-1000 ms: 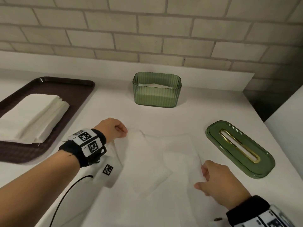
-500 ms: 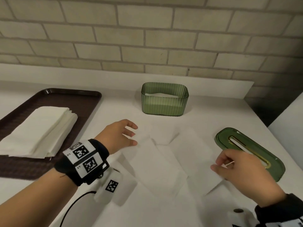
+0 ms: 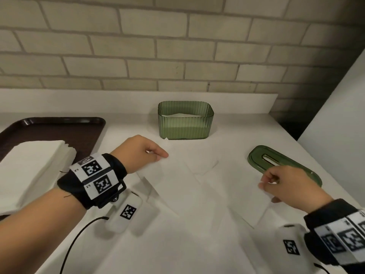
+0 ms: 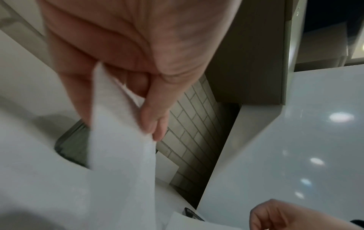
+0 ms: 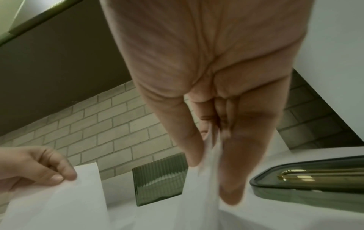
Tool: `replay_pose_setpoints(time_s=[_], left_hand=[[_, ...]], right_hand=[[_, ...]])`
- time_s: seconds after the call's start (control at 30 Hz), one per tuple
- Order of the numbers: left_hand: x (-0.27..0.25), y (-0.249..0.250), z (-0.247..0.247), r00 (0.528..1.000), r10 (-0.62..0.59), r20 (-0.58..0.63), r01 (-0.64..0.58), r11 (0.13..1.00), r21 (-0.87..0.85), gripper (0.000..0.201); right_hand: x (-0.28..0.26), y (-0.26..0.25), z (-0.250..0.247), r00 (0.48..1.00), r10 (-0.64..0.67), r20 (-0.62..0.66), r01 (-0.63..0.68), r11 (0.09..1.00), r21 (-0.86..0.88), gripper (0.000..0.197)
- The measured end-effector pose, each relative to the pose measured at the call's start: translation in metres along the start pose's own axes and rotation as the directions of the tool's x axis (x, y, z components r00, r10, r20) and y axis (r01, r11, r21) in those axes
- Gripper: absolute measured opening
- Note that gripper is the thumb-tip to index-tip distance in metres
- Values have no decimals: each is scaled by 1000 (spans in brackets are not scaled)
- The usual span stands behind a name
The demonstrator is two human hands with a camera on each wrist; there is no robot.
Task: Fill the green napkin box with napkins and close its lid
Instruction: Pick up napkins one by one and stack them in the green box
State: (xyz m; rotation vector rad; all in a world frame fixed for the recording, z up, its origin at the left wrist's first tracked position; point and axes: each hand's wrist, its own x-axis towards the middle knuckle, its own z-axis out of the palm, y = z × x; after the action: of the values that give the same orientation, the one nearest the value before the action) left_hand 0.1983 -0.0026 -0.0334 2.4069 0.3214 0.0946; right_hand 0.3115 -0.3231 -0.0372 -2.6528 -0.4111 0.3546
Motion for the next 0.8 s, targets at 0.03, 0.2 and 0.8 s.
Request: replay_pose_setpoints(time_s=[0.03, 0.2, 0.8], left_hand=[[0, 1, -1, 1000, 10, -24, -10, 1000, 1, 32], [1, 15, -13, 991, 66, -118, -60, 997, 53, 14], [102, 34, -87, 895, 200, -400, -149, 976, 156, 33]], right_hand=[[0, 1, 1, 1000, 1, 2, -1, 1000, 8, 8], [-2, -9, -13, 990, -84, -114, 92, 993, 71, 13], [110, -121, -110, 740, -416, -529, 521, 852, 58, 21]])
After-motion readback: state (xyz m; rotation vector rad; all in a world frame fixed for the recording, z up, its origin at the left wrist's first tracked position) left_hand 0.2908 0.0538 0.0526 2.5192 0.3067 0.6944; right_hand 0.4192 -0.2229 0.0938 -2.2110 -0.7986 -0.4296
